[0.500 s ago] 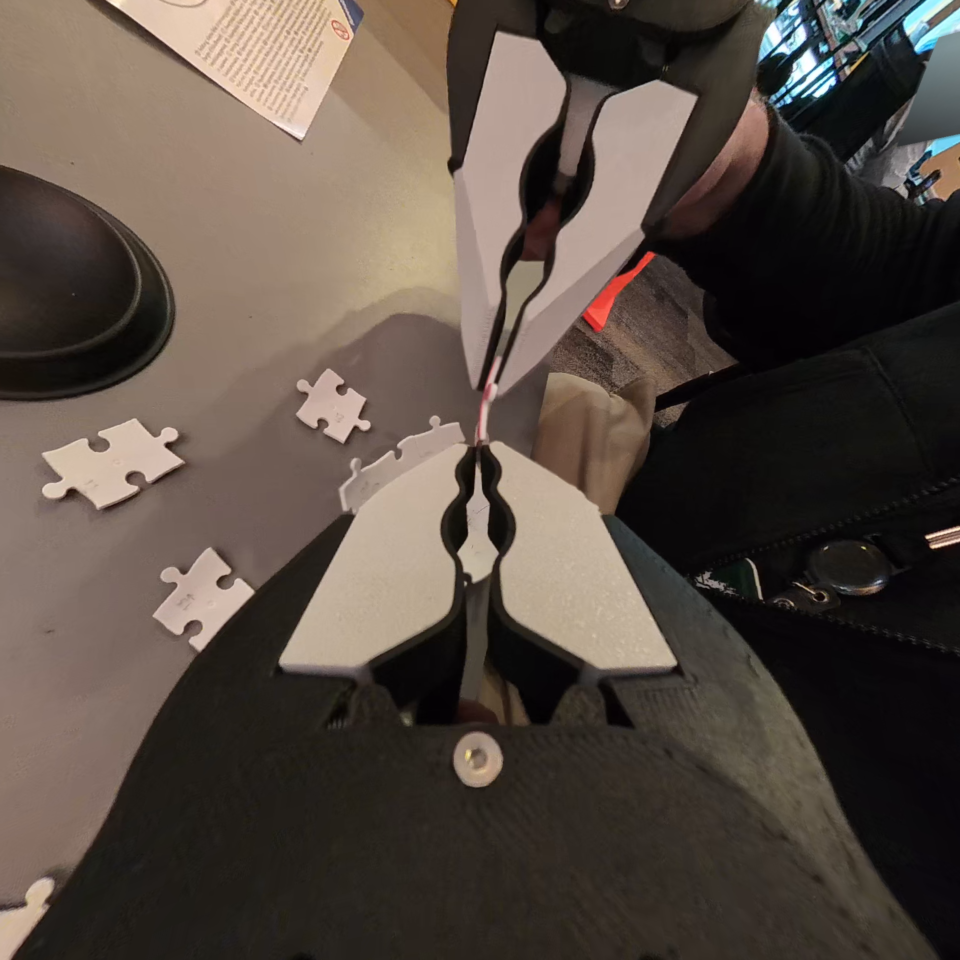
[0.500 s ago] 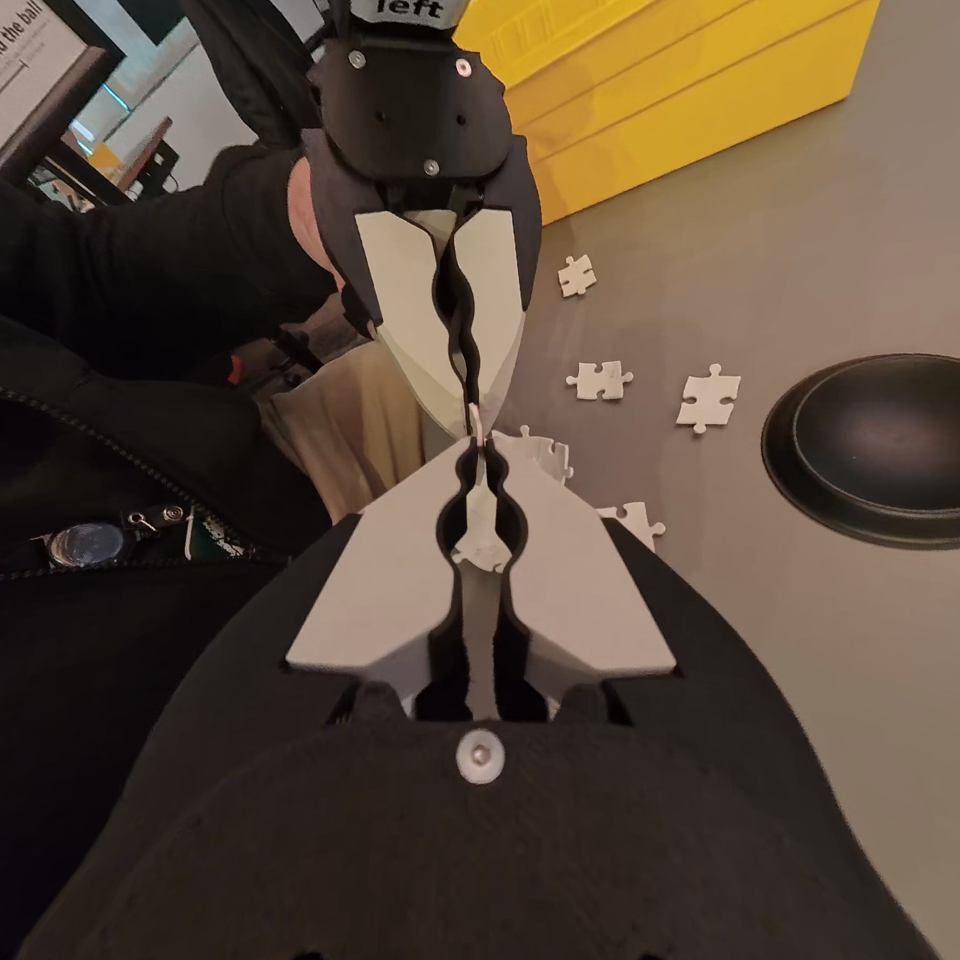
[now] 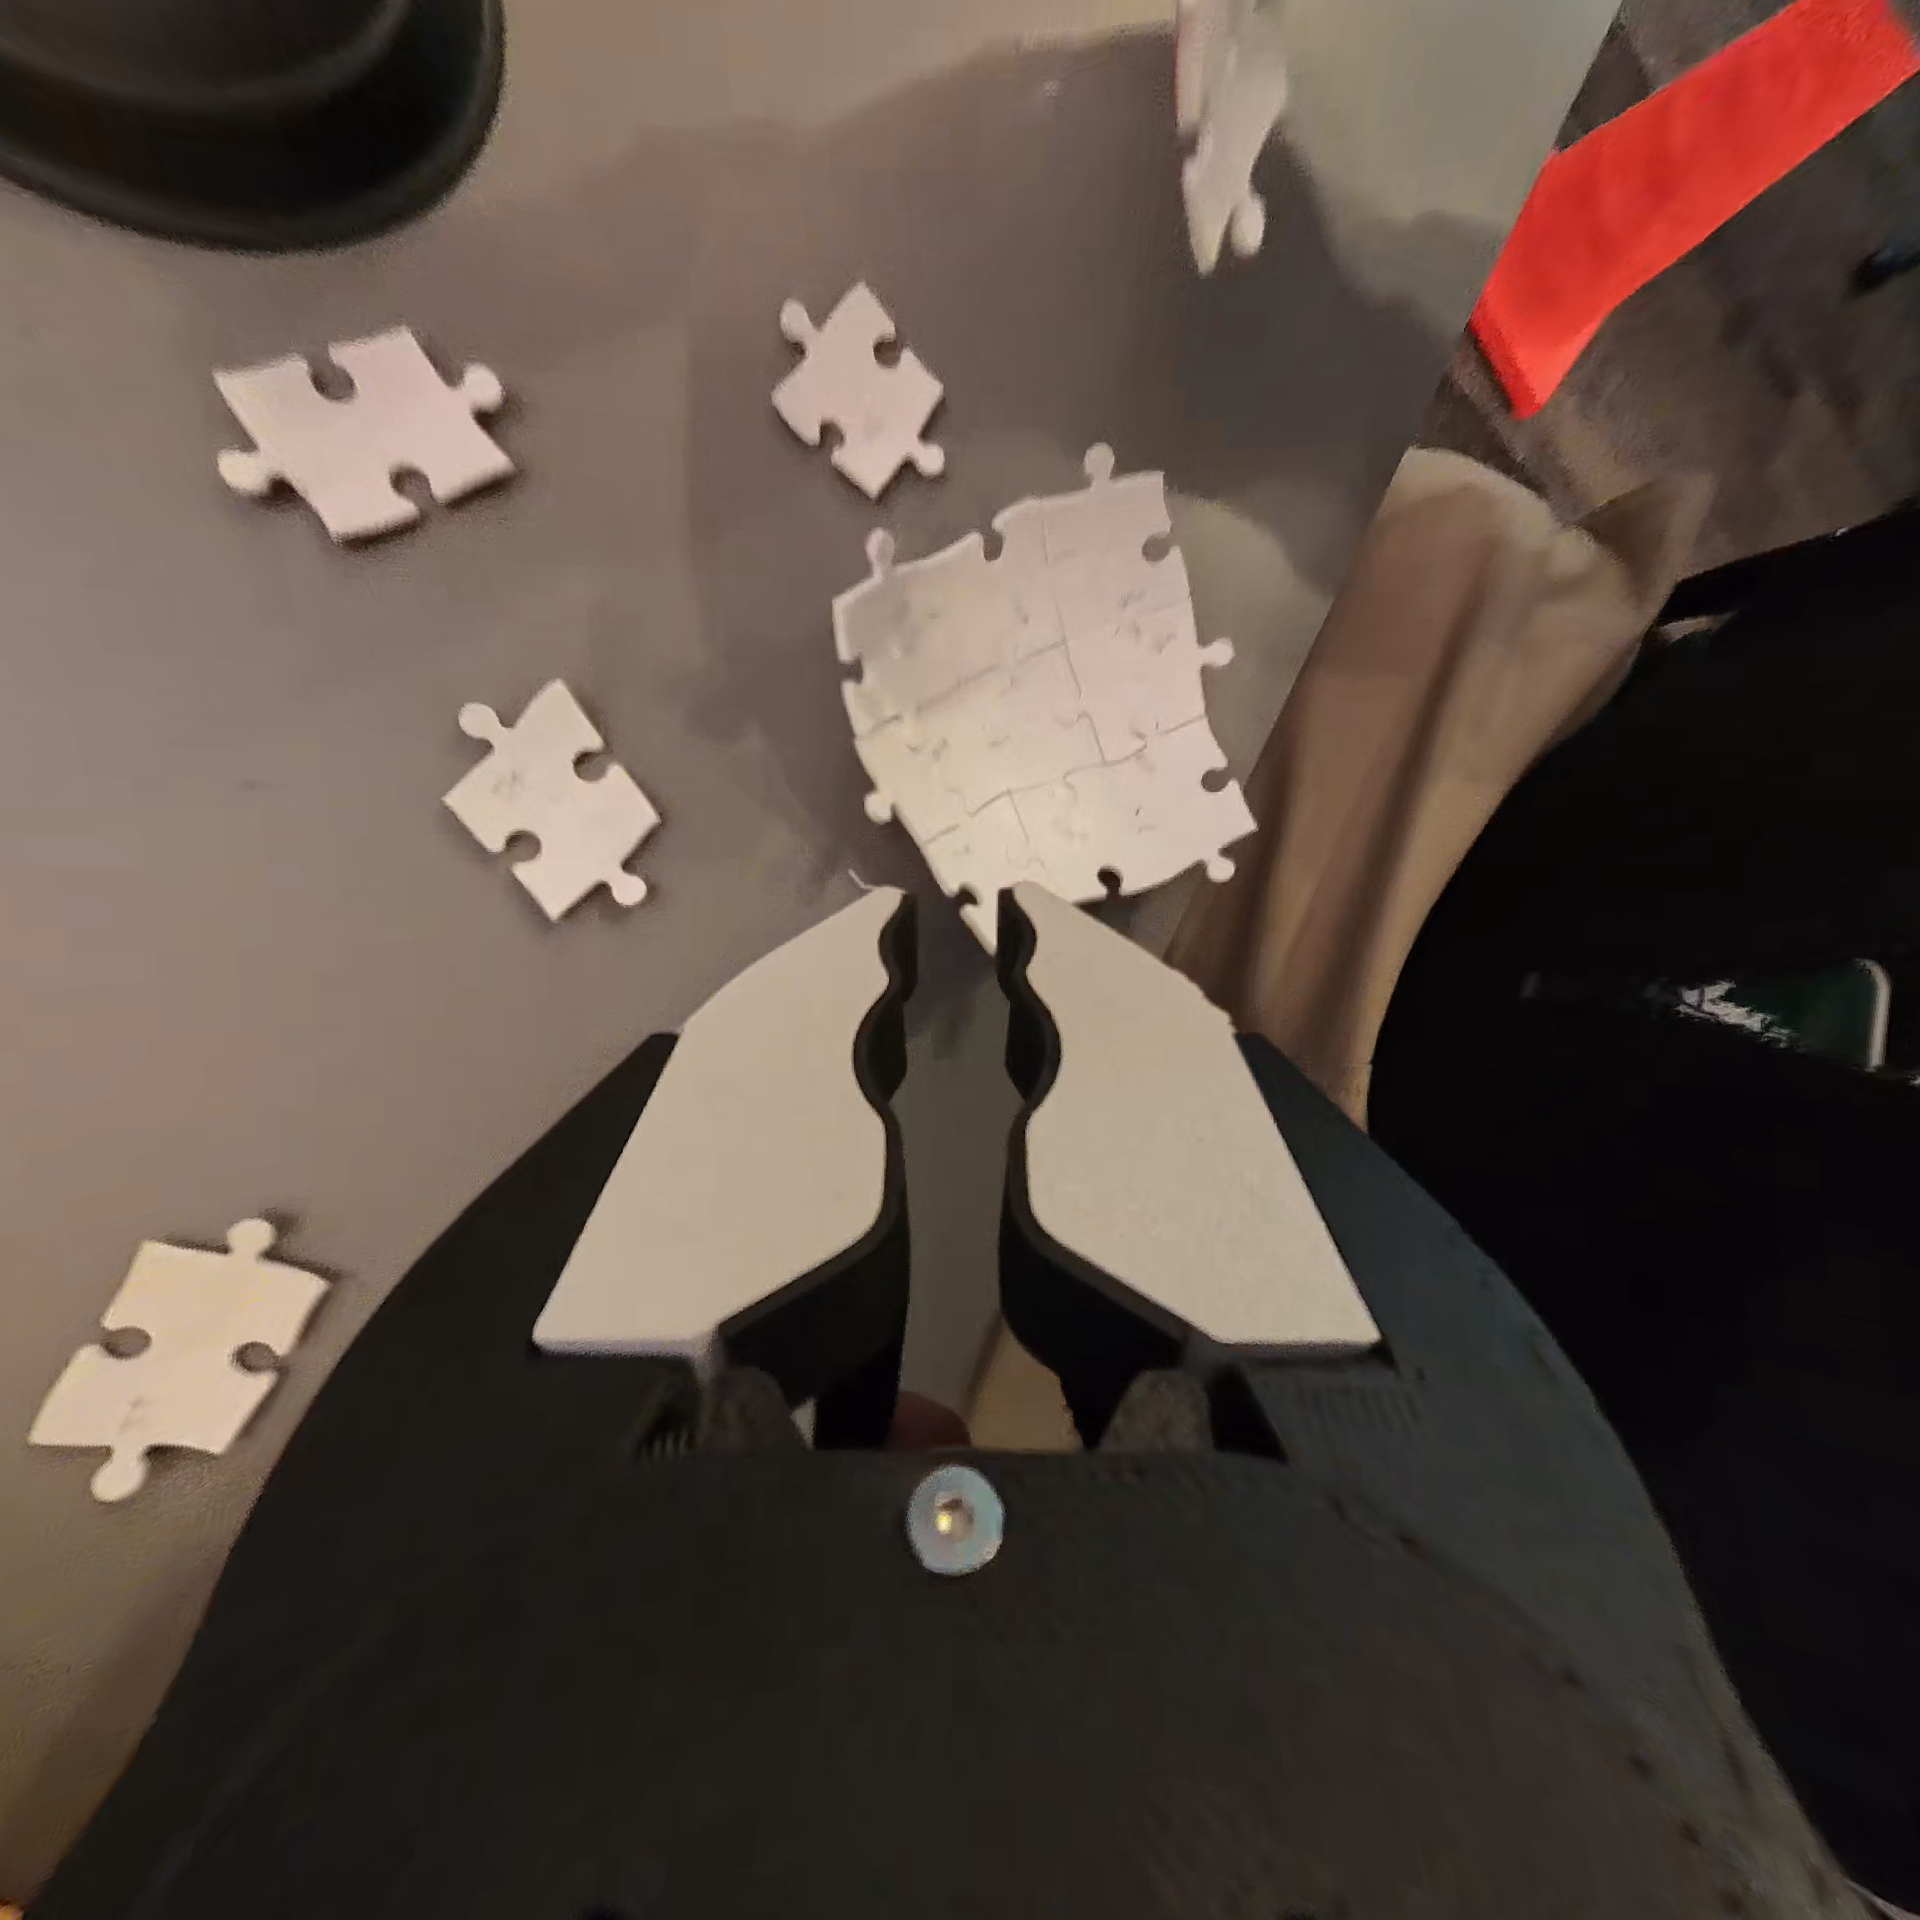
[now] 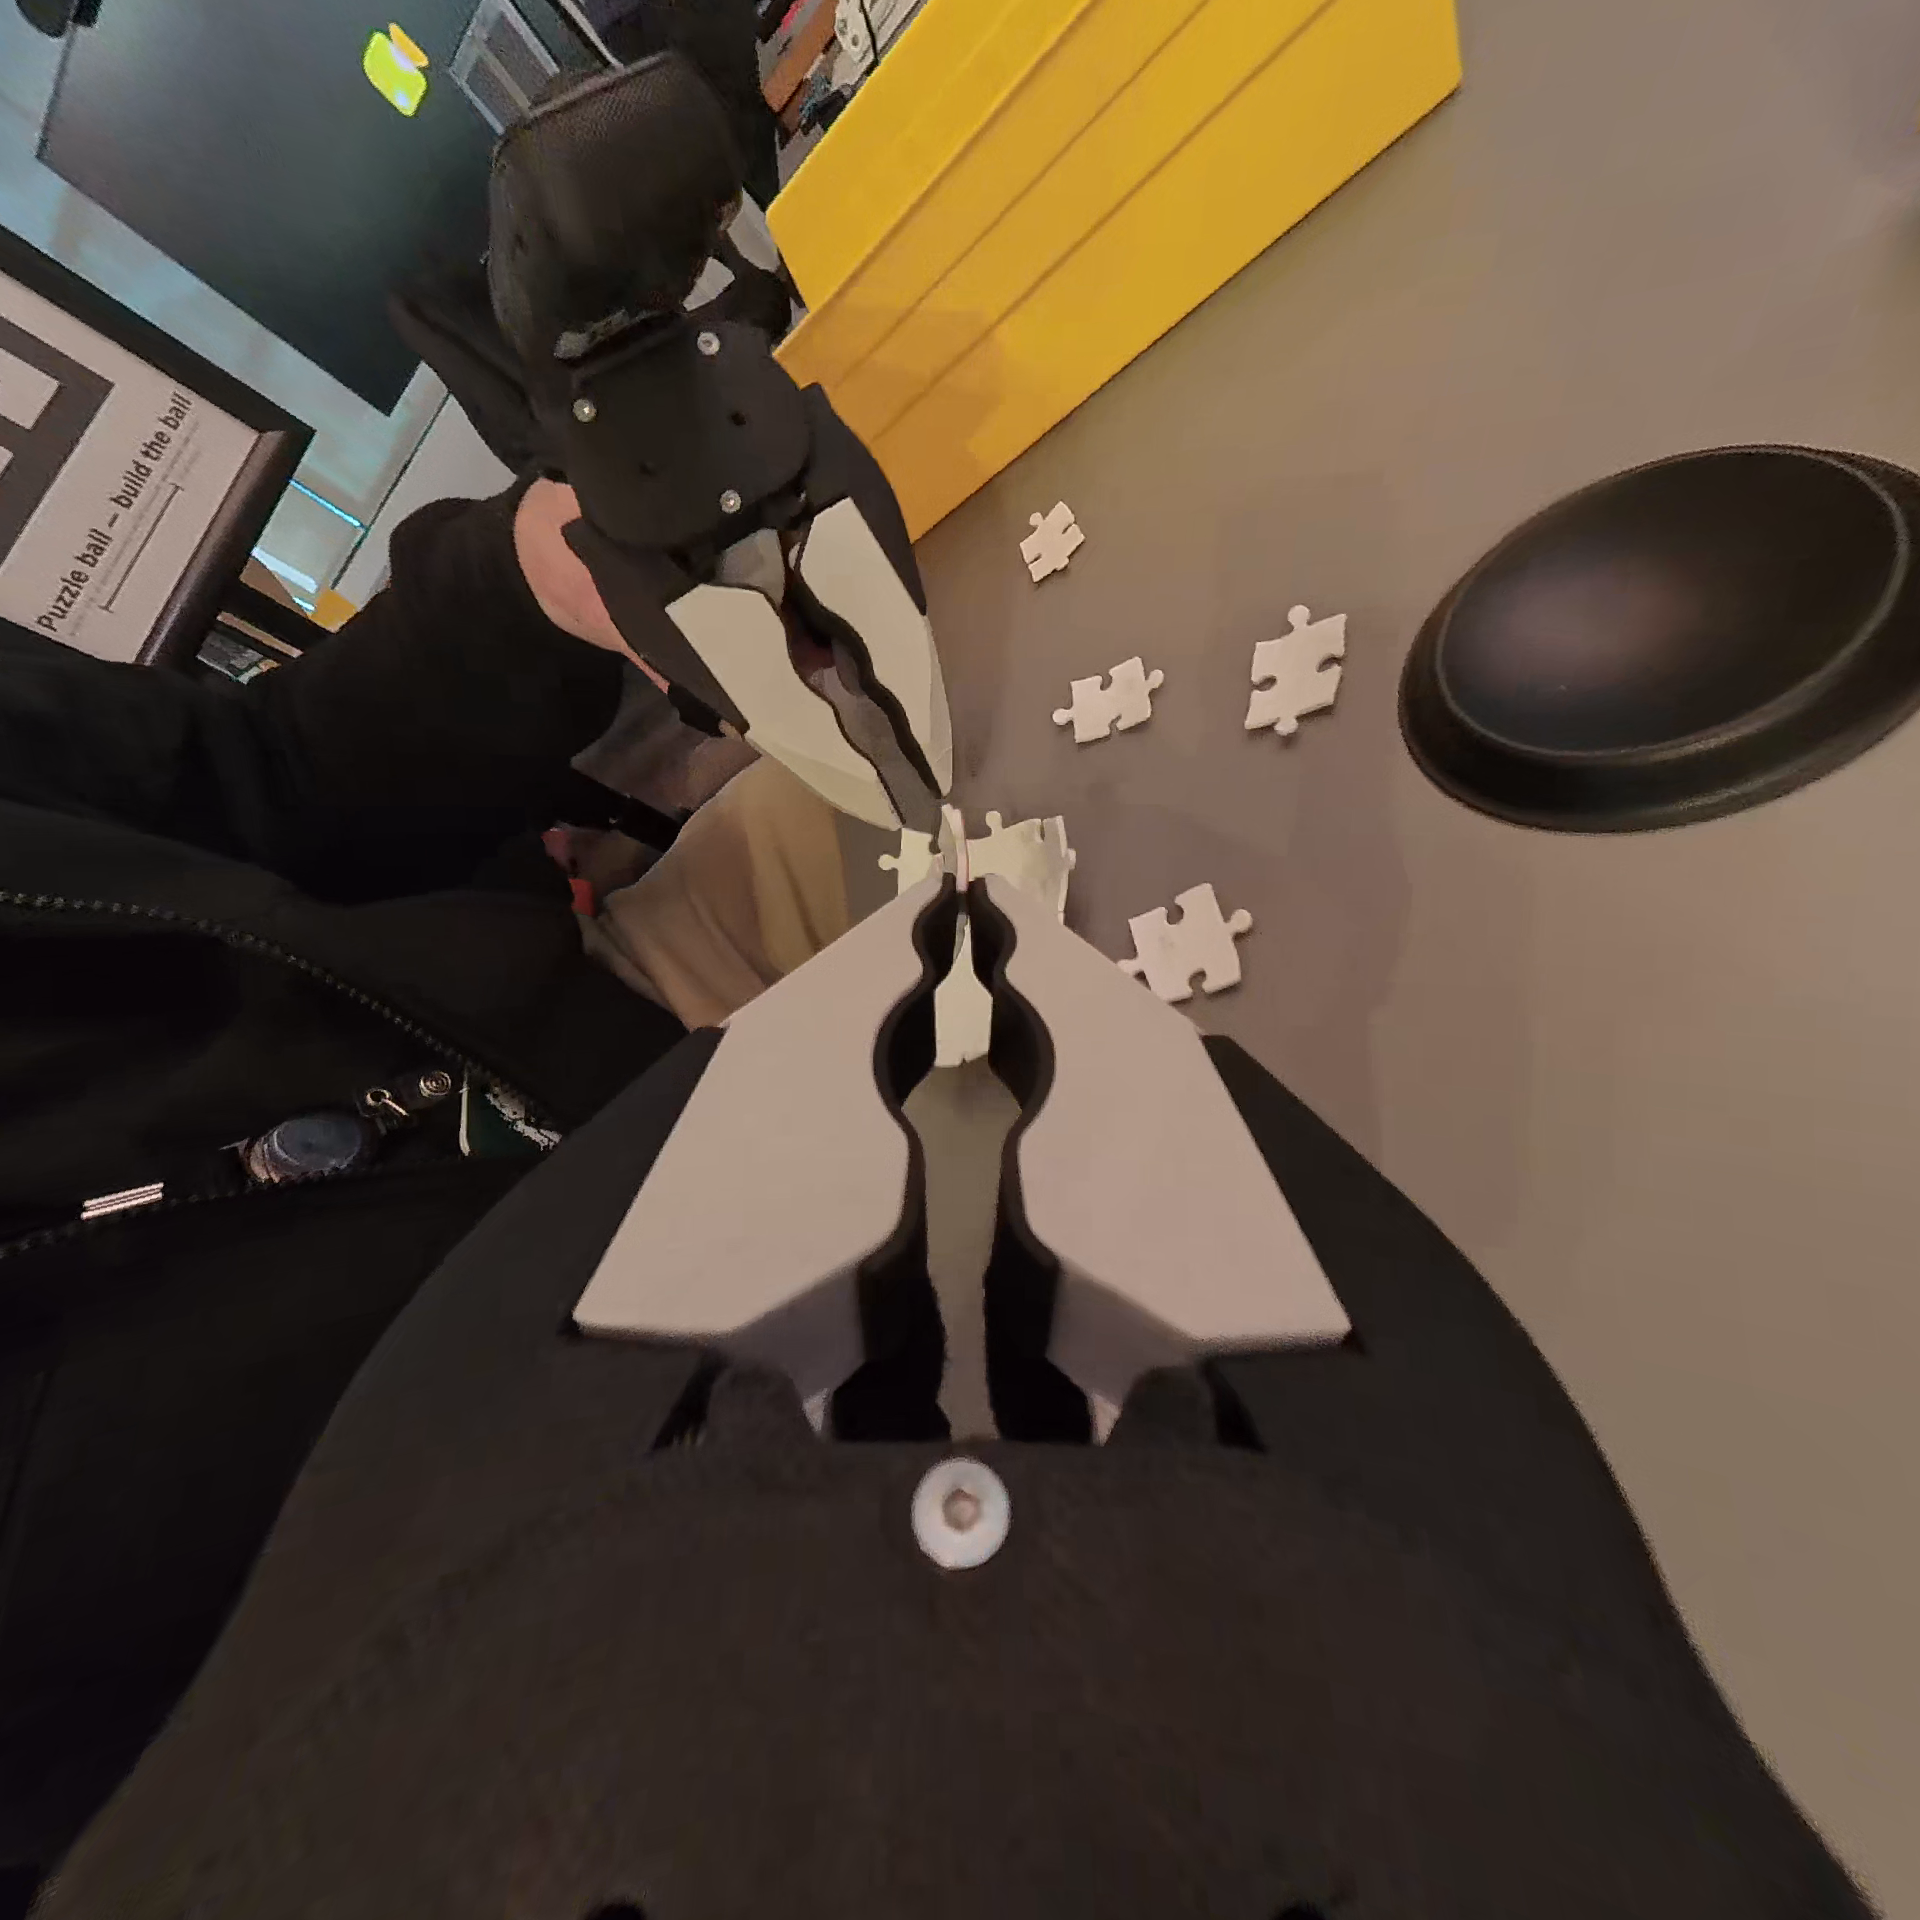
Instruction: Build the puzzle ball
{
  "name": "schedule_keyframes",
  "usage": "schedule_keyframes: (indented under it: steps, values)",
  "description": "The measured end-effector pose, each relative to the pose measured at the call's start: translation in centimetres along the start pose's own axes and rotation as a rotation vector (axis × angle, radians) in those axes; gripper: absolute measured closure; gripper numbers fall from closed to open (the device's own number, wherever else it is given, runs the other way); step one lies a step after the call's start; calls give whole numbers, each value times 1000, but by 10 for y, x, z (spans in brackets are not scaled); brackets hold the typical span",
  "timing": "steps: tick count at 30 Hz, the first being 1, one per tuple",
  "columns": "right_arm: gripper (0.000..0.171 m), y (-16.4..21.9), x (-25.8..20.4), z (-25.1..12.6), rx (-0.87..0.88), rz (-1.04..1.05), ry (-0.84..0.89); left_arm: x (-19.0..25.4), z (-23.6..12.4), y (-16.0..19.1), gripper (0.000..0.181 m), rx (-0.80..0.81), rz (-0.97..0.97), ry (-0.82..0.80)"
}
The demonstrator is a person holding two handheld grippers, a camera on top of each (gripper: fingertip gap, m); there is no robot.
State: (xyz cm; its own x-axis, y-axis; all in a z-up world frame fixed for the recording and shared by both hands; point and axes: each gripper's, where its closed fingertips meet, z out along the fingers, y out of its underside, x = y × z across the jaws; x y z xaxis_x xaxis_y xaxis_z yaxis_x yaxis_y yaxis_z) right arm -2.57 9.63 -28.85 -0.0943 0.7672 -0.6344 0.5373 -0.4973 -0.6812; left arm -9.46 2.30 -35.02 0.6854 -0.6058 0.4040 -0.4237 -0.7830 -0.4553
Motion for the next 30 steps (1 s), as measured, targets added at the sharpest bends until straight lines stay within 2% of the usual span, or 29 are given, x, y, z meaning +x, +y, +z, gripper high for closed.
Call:
schedule_keyframes:
  steps: [1,8,12,16,20,25,30]
  values:
    - [171,1,2,-1,-2,1,6,2,2,2,167,-11,-2,-5]
    - [171,4,8,-9,-1,14,33,34,20,10,167,-26,-7,61]
    - [171,4,10,-14,8,25,42,62,15,2,163,51,20,183]
    - [171,5,14,-17,10,35,59,41,1,-2,164,126,-25,86]
    - [170,8,16,-15,3,43,59,22,2,2,163,128,-69,22]
    - [171,10,17,-13,-6,43,58,17,18,7,163,97,-72,15]
    - [171,10,19,-15,0,47,63,16,16,6,163,105,-68,7]
